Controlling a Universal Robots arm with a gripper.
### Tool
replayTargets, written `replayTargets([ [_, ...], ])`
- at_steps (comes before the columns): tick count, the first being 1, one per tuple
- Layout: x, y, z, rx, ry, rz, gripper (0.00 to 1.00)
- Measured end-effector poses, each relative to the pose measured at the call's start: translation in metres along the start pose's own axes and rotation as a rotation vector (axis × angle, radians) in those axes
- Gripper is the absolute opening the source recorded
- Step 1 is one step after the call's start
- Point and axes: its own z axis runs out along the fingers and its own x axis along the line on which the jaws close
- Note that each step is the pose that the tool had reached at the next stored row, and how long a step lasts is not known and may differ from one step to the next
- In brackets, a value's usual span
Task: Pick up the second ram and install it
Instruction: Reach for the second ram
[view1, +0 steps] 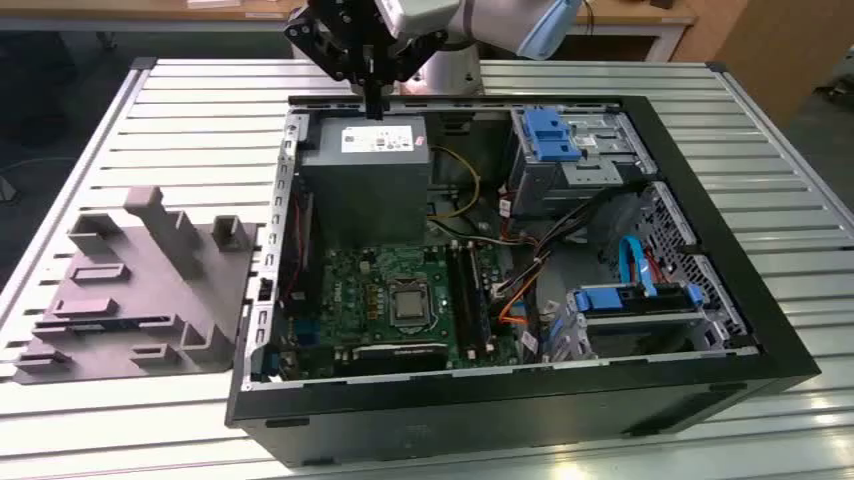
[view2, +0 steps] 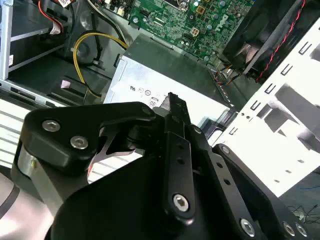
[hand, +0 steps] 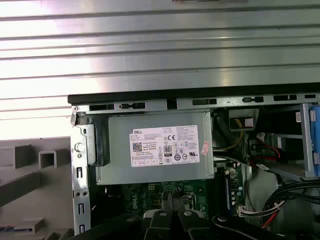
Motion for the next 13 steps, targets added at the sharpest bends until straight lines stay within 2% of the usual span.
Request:
replayTargets([
  [13,0.0037,-0.0003,-0.0001,0.0000,0.0000,0.000,0.11],
])
